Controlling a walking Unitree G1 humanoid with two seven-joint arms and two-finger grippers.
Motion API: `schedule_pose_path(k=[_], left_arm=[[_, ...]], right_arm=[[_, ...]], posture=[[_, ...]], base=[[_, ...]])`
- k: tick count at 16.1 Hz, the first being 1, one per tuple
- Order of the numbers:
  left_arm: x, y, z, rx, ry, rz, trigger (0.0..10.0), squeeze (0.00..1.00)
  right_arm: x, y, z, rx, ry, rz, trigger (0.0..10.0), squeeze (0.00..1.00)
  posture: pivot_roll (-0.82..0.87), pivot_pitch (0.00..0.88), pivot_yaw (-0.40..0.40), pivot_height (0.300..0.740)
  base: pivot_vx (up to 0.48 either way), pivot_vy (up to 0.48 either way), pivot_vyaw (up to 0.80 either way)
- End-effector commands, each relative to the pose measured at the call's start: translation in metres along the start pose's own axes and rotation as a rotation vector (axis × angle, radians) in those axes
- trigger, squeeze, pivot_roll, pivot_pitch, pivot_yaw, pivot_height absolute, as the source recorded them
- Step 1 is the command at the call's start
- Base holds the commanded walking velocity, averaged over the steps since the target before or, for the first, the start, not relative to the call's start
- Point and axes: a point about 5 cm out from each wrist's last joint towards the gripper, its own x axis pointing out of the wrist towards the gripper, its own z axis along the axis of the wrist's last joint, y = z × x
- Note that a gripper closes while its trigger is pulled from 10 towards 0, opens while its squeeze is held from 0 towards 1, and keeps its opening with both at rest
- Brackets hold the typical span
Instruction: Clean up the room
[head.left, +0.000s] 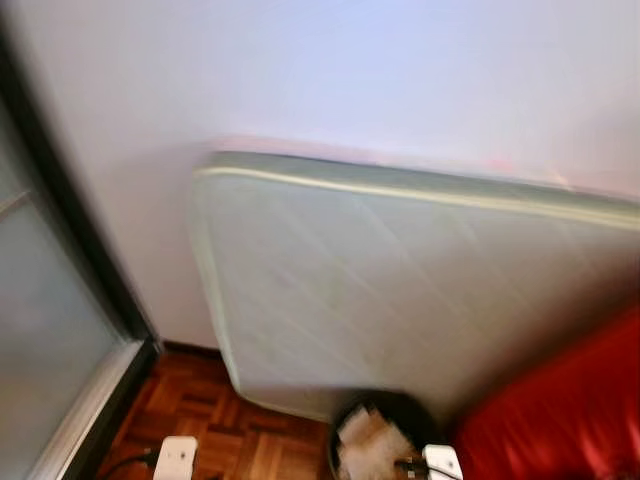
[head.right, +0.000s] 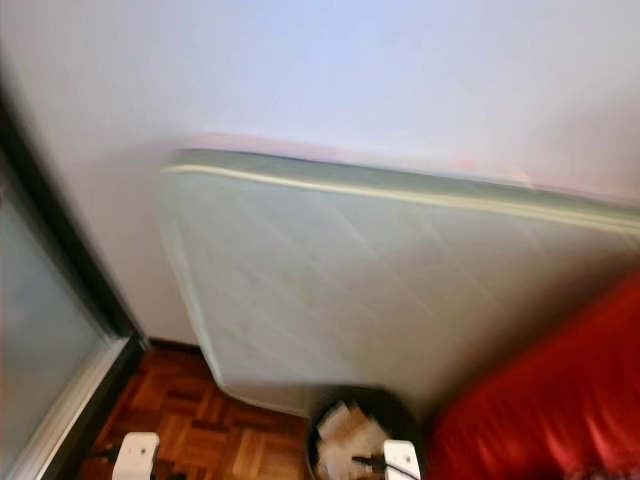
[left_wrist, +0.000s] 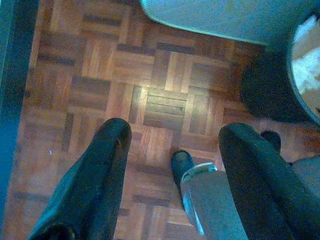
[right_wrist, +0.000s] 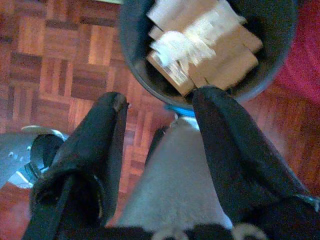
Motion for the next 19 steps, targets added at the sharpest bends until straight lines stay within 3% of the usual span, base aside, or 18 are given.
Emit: schedule_pose_path(k=[1,19], left_arm=[[0.0007,-0.0044,-0.0002,-0.006,0.001,-0.013,10.0,0.0],[0.0009,-0.0038,0.0008,-0.011,-0.002,-0.008,10.0,0.0]], right_arm=[[-0.0015,-0.006,-0.0002,0.005,0.001,-0.018,10.0,0.0],[-0.0012,-0.0057,0.0006,0.004,0.001,-0.023,10.0,0.0]], posture=[[0.1,0.0,-0.03,0.74],[0.09,0.0,-0.026,0.74]], base=[[0.0,0.0,-0.68],[0.0,0.0,-0.67]])
